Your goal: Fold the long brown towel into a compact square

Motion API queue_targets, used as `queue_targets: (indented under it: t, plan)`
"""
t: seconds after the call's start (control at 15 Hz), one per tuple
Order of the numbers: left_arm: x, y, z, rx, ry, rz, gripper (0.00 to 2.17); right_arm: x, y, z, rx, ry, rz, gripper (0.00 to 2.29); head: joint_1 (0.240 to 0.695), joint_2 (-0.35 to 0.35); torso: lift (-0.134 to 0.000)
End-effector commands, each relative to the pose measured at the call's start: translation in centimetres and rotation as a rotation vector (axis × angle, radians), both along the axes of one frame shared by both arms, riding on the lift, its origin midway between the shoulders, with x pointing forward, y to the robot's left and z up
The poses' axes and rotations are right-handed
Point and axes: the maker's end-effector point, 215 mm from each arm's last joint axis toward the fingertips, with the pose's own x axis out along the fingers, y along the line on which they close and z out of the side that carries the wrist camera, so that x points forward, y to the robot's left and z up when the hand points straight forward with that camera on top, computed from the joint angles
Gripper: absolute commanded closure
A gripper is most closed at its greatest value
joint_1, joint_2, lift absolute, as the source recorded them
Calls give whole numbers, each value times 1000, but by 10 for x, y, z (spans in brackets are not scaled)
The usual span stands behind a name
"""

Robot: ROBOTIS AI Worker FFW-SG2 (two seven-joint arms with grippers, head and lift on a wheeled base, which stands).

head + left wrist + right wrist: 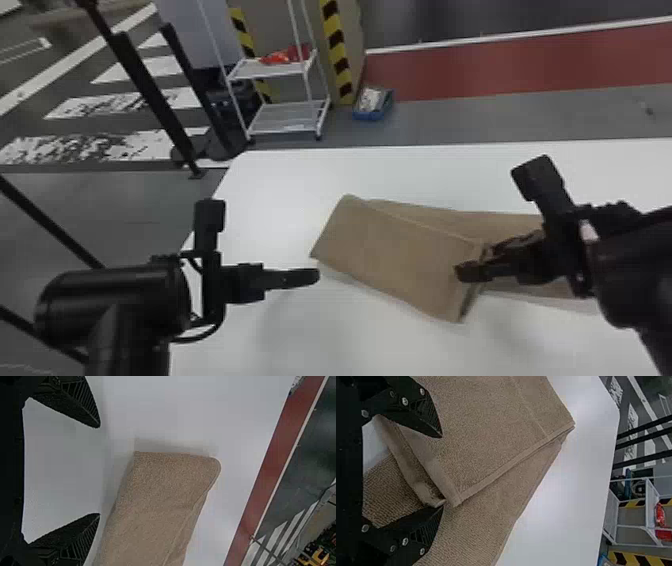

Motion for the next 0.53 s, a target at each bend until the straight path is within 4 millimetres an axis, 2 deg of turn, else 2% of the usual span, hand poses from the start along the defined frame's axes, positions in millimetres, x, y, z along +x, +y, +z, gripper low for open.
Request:
queue_targets:
  t: [0.0, 0.47]
  plan:
    - [-1, 0, 0, -2, 0, -1, 90, -10, 4, -5, -14, 30, 3, 299, 695, 318, -125]
    - [-1, 2, 1, -1, -1, 0, 97, -28, 7, 2, -11, 69, -15, 296, 695, 334, -125]
